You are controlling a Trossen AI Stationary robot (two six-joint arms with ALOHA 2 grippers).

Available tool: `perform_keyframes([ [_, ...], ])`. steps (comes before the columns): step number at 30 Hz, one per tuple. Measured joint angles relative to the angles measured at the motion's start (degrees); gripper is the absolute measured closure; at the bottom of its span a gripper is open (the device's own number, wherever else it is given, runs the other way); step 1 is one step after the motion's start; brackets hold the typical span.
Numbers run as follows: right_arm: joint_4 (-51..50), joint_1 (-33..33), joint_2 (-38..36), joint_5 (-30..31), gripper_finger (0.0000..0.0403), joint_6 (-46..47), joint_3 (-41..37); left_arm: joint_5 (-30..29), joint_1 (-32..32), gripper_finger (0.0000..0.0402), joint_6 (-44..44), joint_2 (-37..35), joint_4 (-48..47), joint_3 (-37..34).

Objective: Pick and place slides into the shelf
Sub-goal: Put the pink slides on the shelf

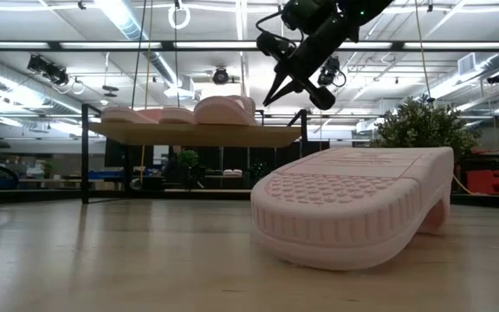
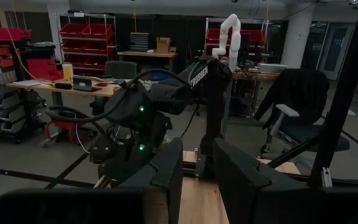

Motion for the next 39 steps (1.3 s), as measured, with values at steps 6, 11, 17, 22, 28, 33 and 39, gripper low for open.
perform_keyframes([
  [6, 0.07, 0.20, 0.00, 1.69, 0.0400, -1.16, 0.02, 0.00, -0.02, 0.0306, 0.02, 0.00, 0.03, -0.02],
  [11, 0.28, 1.05, 0.93, 3.03, 0.0401, -2.08, 0.01, 0.00, 0.00, 0.0309, 0.02, 0.00, 0.07, -0.02],
  [17, 2.33, 2.65, 2.22, 4.67, 0.0402, -4.54, 0.02, 0.00, 0.00, 0.0304, 0.02, 0.00, 0.27, -0.02],
  [22, 3.64, 2.71, 2.95, 5.03, 0.0403, -5.29, 0.02, -0.01, -0.01, 0.0306, 0.02, 0.00, 0.33, -0.02],
  [28, 6.34, 2.70, 4.13, 4.69, 0.0403, -5.61, 0.00, 0.00, 0.00, 0.0304, 0.00, 0.00, 0.42, -0.02],
  [33, 7.86, 2.69, 4.63, 4.68, 0.0403, -7.09, 0.00, 0.00, -0.01, 0.0305, 0.00, 0.00, 0.44, -0.02],
  [39, 8.04, 2.45, 4.61, 6.12, 0.0403, -9.51, 0.00, 0.00, 0.00, 0.0309, -0.09, 0.00, 0.42, -0.02],
])
